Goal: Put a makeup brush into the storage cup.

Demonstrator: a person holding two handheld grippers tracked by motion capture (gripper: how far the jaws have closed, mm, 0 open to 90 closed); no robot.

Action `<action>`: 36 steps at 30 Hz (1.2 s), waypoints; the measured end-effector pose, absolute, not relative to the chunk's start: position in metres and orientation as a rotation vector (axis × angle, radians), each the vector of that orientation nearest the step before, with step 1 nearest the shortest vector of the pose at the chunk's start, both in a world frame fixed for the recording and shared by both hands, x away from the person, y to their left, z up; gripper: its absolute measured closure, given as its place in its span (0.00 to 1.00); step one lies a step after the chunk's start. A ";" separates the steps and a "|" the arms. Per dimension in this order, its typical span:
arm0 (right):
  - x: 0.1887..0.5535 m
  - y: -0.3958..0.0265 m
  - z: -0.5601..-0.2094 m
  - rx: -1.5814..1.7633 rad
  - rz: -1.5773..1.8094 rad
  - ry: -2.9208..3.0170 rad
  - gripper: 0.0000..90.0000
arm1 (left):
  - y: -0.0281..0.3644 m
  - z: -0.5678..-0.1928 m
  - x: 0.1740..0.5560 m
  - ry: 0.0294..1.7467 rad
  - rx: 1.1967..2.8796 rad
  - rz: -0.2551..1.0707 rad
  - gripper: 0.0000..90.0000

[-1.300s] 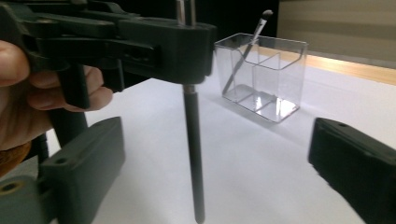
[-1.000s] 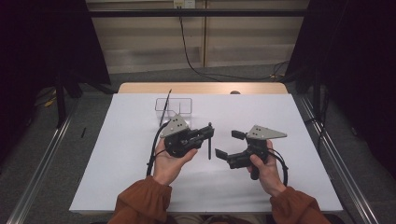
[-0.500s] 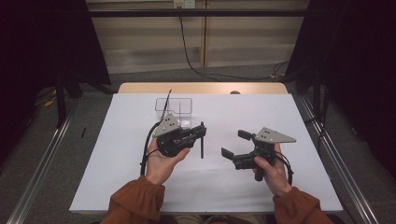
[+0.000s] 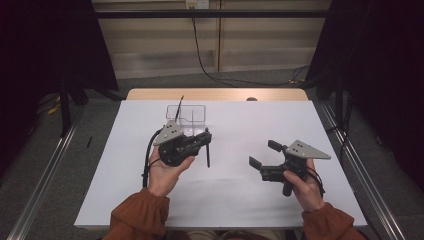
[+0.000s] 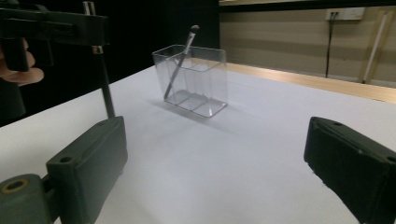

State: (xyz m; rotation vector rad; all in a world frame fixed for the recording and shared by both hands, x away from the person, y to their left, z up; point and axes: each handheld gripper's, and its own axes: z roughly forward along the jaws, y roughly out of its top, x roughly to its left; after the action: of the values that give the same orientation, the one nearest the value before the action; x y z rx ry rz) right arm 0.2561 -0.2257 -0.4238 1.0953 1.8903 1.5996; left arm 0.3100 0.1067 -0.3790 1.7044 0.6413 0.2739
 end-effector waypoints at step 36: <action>0.220 -0.294 -0.441 1.102 1.484 1.781 0.03 | 0.165 -0.359 0.326 0.718 1.664 0.391 0.93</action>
State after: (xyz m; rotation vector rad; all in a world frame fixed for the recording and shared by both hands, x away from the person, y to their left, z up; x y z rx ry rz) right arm 0.2197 -0.2936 -0.4412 1.1018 1.7809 1.4844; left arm 0.3262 0.1647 -0.3587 1.6639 0.7184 0.3910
